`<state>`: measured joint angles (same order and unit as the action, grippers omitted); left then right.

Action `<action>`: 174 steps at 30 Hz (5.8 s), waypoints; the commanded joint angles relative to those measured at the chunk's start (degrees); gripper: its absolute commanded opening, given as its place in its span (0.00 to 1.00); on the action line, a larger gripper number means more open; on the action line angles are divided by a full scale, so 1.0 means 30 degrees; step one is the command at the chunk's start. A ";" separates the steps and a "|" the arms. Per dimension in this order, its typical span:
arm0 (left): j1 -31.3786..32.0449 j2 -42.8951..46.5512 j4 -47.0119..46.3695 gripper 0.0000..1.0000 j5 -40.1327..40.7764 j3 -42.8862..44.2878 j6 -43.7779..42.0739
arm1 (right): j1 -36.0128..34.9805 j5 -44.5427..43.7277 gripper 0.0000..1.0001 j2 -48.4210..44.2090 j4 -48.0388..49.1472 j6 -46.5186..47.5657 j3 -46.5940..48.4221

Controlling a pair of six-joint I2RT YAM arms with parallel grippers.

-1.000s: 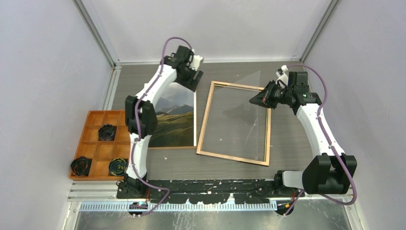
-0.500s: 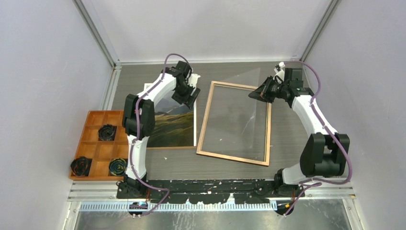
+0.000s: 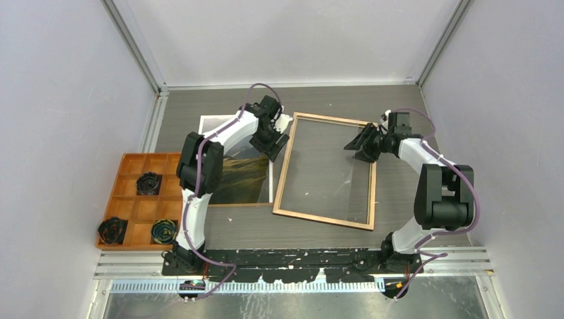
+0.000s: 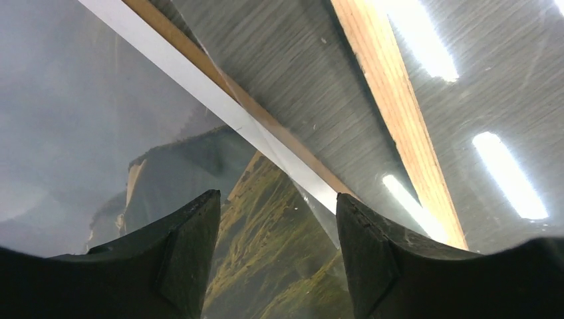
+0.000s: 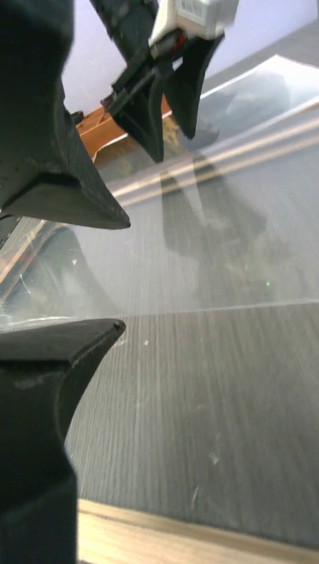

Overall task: Put the photo into the frame
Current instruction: Place the photo frame item at the center of the board, then pick up the photo frame item at the center of the board.

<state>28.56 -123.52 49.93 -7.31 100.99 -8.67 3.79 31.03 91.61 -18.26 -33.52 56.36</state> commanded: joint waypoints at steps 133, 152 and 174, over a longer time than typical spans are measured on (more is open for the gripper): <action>0.0997 -0.2202 -0.0003 0.70 0.3277 0.2589 -0.1293 | -0.1513 -0.1594 0.01 -1.3280 0.0878 0.0366 -0.7130; 0.0800 -0.2412 0.0227 0.69 0.2642 0.2948 -0.0896 | -0.1524 0.2136 0.01 -1.5138 0.3936 -0.1080 -0.7913; -0.0148 -0.2398 0.0406 0.68 0.1346 0.3454 -0.0187 | -0.1512 0.1975 0.01 -1.1388 0.1929 0.0485 -0.5114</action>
<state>27.77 -130.50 51.66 -1.76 109.71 -9.43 -0.14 34.57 56.55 -10.11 -34.52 37.47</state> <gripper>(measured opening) 0.683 0.025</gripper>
